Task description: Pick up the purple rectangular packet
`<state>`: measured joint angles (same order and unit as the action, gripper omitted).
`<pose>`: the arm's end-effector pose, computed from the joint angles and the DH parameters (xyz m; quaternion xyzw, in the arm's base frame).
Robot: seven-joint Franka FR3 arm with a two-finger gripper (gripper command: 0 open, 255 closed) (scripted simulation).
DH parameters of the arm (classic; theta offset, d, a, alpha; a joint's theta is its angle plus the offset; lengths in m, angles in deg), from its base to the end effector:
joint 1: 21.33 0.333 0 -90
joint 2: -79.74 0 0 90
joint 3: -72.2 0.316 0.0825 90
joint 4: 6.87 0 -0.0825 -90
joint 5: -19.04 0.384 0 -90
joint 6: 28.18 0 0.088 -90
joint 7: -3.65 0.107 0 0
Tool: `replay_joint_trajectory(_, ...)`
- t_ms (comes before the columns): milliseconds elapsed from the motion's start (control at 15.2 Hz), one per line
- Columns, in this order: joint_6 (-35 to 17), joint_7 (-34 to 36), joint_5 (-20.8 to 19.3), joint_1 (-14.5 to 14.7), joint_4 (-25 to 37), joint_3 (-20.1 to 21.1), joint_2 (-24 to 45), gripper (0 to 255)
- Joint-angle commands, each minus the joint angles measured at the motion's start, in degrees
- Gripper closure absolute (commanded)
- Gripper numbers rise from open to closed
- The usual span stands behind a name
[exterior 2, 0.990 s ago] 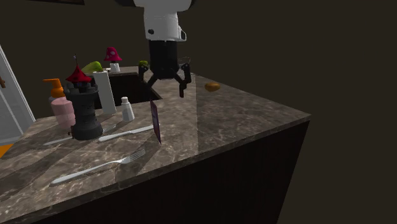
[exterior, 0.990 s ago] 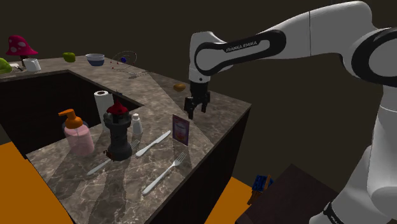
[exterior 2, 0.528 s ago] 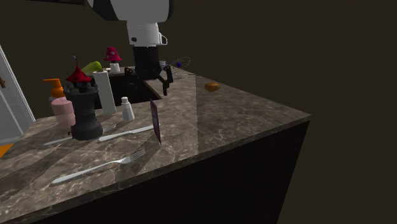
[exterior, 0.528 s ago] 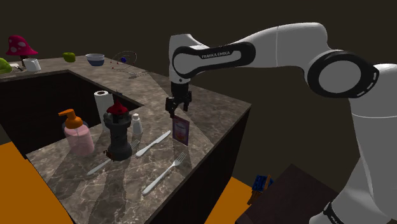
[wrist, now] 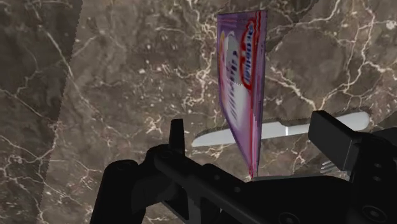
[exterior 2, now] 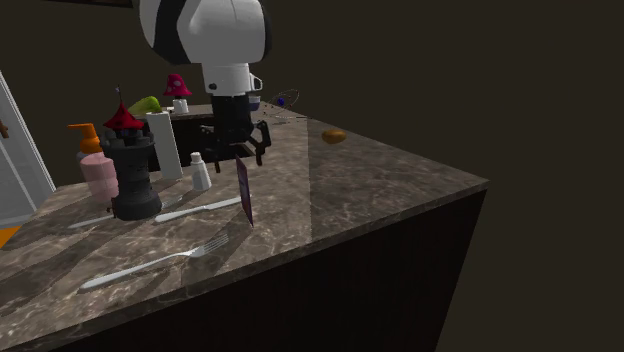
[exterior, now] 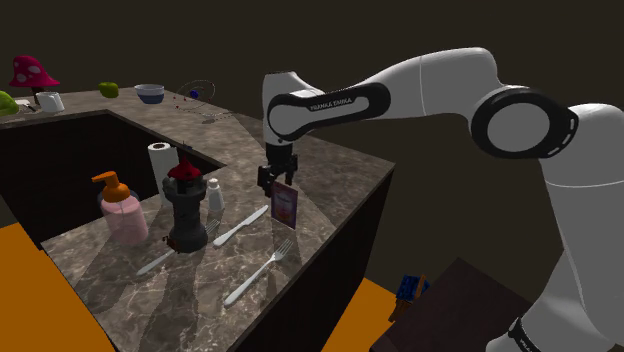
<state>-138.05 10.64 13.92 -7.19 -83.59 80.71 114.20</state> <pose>0.6752 0.2506 0.3794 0.9902 0.1392 -0.0079 0.0020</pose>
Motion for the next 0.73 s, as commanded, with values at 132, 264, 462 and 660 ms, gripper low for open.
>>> replay_joint_trajectory(132, -0.5, 0.0, 0.0, -0.1, -0.6, 0.0, -0.1, 255)
replay_joint_trajectory(264, -0.5, 0.0, 0.0, 0.0, -0.6, 0.0, -0.1, 255)
replay_joint_trajectory(462, -0.5, 0.0, 0.0, -0.1, -0.6, 0.0, -0.2, 255)
replay_joint_trajectory(660, -0.5, 0.0, 0.0, 0.0, -0.5, 0.0, -0.1, 255)
